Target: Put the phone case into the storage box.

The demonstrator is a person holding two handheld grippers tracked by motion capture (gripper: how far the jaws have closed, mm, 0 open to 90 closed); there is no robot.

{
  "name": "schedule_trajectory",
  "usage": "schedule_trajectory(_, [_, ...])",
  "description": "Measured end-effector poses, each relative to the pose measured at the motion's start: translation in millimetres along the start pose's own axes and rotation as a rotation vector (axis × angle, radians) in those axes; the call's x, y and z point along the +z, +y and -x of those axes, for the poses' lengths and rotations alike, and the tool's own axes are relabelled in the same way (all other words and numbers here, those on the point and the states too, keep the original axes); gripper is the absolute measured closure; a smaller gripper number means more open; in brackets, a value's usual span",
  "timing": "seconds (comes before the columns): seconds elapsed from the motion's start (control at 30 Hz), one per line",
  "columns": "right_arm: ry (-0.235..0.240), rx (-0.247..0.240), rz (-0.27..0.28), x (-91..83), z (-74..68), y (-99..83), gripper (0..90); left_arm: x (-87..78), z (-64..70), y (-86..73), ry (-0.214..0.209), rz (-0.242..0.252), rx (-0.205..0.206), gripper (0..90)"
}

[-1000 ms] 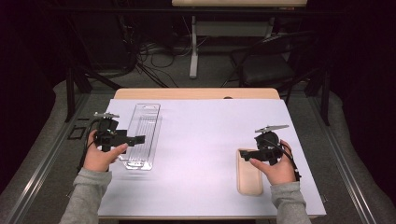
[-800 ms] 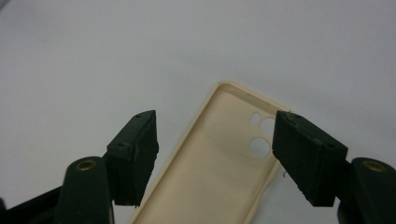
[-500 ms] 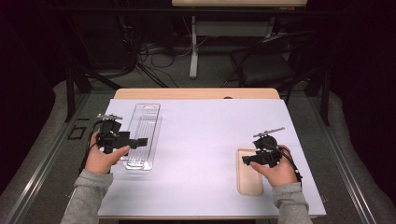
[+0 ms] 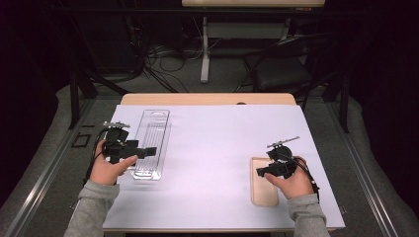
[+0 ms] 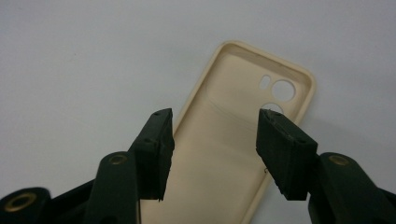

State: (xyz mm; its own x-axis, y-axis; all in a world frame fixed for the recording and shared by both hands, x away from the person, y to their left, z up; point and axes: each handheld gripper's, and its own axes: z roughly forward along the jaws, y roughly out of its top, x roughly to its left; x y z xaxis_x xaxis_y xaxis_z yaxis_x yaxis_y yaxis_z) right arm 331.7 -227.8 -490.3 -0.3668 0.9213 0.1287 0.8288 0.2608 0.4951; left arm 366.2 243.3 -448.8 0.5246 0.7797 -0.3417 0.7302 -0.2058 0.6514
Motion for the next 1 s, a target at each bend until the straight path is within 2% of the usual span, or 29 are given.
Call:
schedule_trajectory(0.1, [0.003, -0.008, 0.009, -0.7, -2.1, -0.2, 46.8, -1.6, -0.2, 0.0, -0.005, 0.005, -0.004, 8.5])
schedule_trajectory(0.13, [0.012, -0.026, 0.015, -0.4, -2.8, -0.3, 47.1, -2.1, -0.6, 0.2, -0.005, 0.005, -0.003, 8.5])
schedule_trajectory(0.23, [0.036, -0.041, -0.018, 2.7, -4.5, -0.7, 48.0, -2.9, -0.9, 0.3, -0.002, 0.012, -0.006, 8.8])
schedule_trajectory(0.3, [0.033, -0.044, -0.043, 4.3, -5.1, -0.6, 49.7, -3.9, -0.3, 0.2, -0.003, 0.013, -0.006, 8.8])
schedule_trajectory(0.37, [0.033, -0.065, -0.048, 4.3, -5.4, -0.1, 49.8, -4.8, -0.3, 0.3, -0.003, 0.015, -0.005, 8.9])
schedule_trajectory(0.5, [0.057, -0.069, -0.063, 4.8, -5.8, -0.1, 51.5, -5.5, -0.7, 0.2, -0.001, 0.019, -0.006, 8.9])
schedule_trajectory(0.53, [0.059, -0.088, -0.071, 5.0, -5.9, -0.4, 51.4, -5.6, -1.1, 0.1, 0.000, 0.019, -0.007, 8.9])
schedule_trajectory(0.57, [0.058, -0.135, -0.083, 5.5, -5.0, -1.1, 51.5, -5.6, -1.7, -0.1, 0.000, 0.018, -0.007, 9.0])
schedule_trajectory(0.67, [0.078, -0.160, -0.093, 5.3, -4.8, -1.3, 51.6, -5.5, -2.3, -0.1, 0.001, 0.016, -0.007, 9.0])
schedule_trajectory(0.7, [0.100, -0.205, -0.092, 5.1, -5.5, -2.4, 52.3, -5.5, -2.5, 0.0, 0.001, 0.015, -0.007, 9.1])
schedule_trajectory(0.73, [0.115, -0.204, -0.048, 7.3, -6.5, -4.4, 52.9, -5.3, -2.4, -0.1, 0.002, 0.015, -0.007, 9.1])
schedule_trajectory(0.77, [0.105, -0.237, -0.092, 3.6, -6.9, -3.5, 54.1, -5.0, -2.4, -0.1, 0.003, 0.017, -0.007, 9.1])
schedule_trajectory(0.8, [0.109, -0.246, -0.084, 3.2, -8.5, -4.6, 54.4, -4.9, -2.5, -0.1, 0.001, 0.016, -0.007, 9.2])
schedule_trajectory(0.93, [0.102, -0.374, -0.080, 0.5, -8.7, -8.0, 54.7, -3.9, -2.7, -0.4, 0.002, 0.013, -0.009, 10.2])
schedule_trajectory(0.97, [0.100, -0.396, -0.089, -0.7, -8.5, -8.8, 54.7, -3.6, -2.7, -0.4, 0.003, 0.013, -0.009, 10.3])
schedule_trajectory(1.0, [0.100, -0.396, -0.089, -0.7, -8.5, -8.8, 54.7, -3.6, -2.7, -0.4, 0.003, 0.013, -0.009, 10.4])
